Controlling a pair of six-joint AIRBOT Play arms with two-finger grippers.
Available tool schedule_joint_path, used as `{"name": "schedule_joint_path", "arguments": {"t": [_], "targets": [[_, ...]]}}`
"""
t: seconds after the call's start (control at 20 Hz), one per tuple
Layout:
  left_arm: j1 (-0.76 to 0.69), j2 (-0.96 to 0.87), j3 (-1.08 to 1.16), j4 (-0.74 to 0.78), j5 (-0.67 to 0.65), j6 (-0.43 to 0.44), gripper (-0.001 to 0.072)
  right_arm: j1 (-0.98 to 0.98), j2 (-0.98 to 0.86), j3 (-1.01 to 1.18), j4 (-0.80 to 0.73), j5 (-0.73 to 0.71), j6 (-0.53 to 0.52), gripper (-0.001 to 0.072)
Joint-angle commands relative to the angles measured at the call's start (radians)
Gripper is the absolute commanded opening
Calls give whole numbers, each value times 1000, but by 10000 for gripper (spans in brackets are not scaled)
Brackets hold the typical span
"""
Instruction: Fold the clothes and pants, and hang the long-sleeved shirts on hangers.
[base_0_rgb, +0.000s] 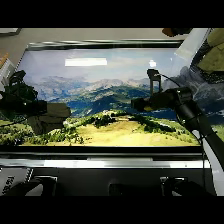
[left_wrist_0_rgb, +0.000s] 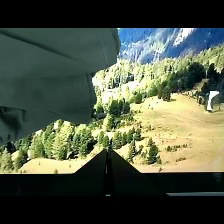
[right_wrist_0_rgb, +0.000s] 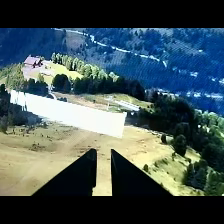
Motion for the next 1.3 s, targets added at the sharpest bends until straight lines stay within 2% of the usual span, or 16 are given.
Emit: {"name": "schedule_joint_path", "arguments": {"t": [0.0, 0.05, 0.15, 0.25, 0.4, 0.55, 0.8, 0.9, 0.95, 1.0, 1.05, 1.1, 1.25], "targets": [[5, -1, -1, 8, 10, -1, 382, 1, -1, -1, 2, 0, 0, 131], [8, -1, -2, 44, 9, -31, 720, 1, -1, -1, 2, 0, 0, 131], [26, -3, -3, 201, 18, -73, 720, 1, -1, -1, 3, 0, 1, 131], [87, -26, -10, 262, 82, -76, 720, 1, -1, -1, 2, 0, 1, 131], [182, -112, -19, 258, 207, -78, 720, 1, -1, -1, 2, 0, 1, 131], [209, -225, -19, 250, 293, -103, 720, 1, -1, -1, 2, -1, 0, 131], [186, -409, -19, 227, 303, -127, 720, 1, -1, -1, 2, -3, 1, 144], [186, -454, -19, 147, 295, -139, 716, 1, -1, -1, 2, -4, 1, 153], [182, -465, -19, 96, 288, -126, 521, 1, -1, -1, 3, -5, 8, 154], [176, -467, -19, 24, 285, -74, 162, 1, 0, 0, 5, -10, 18, 193], [168, -461, -15, -59, 282, -5, 20, 1, 1, 0, 9, -16, 26, 269], [156, -454, -5, -144, 271, 51, 17, 1, 5, 1, 8, -20, 39, 285], [75, -422, 21, -350, 256, 109, 16, 1, 35, 2, -35, -41, 80, 285]]}}
